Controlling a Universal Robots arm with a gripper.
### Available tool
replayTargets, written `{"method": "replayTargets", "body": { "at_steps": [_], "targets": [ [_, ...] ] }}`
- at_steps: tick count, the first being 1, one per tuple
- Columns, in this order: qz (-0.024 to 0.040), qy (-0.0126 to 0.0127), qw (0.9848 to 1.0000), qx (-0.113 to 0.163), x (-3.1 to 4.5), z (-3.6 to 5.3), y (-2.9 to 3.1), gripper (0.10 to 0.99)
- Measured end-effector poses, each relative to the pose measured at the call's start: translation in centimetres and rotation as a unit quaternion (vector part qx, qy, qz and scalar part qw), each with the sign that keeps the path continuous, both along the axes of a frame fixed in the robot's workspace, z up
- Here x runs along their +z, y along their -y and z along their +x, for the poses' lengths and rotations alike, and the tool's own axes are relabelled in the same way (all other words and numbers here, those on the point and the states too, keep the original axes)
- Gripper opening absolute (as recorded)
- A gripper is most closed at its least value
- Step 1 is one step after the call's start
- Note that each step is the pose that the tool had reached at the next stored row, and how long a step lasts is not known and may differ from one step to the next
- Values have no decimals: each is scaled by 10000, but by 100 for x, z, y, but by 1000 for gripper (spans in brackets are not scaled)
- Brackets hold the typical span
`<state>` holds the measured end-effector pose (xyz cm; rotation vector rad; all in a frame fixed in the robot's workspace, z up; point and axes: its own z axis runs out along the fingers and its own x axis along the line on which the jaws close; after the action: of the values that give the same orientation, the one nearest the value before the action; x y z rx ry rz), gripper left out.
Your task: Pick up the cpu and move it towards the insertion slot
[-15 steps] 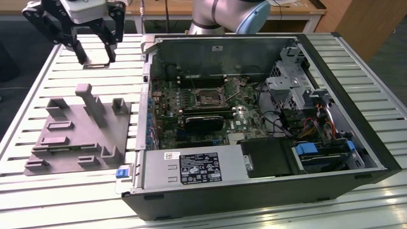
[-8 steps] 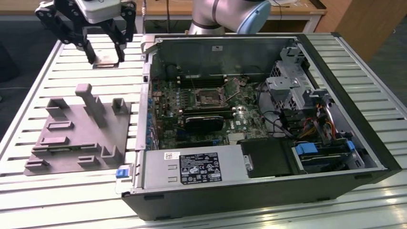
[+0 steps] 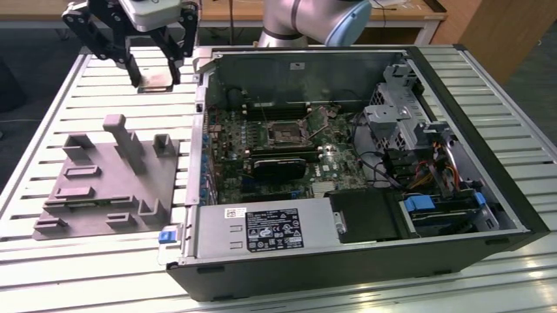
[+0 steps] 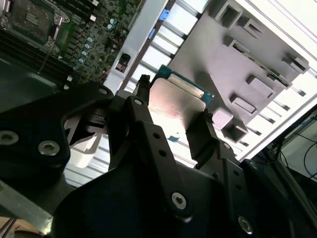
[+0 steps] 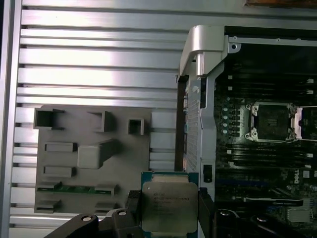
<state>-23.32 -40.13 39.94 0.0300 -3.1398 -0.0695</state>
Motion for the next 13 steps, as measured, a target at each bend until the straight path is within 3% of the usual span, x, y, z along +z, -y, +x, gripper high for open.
{"method": "replayTargets", "body": {
  "at_steps": [13],
  "targets": [
    [0,0,10000,0,0,213,-3,545]
  ]
}}
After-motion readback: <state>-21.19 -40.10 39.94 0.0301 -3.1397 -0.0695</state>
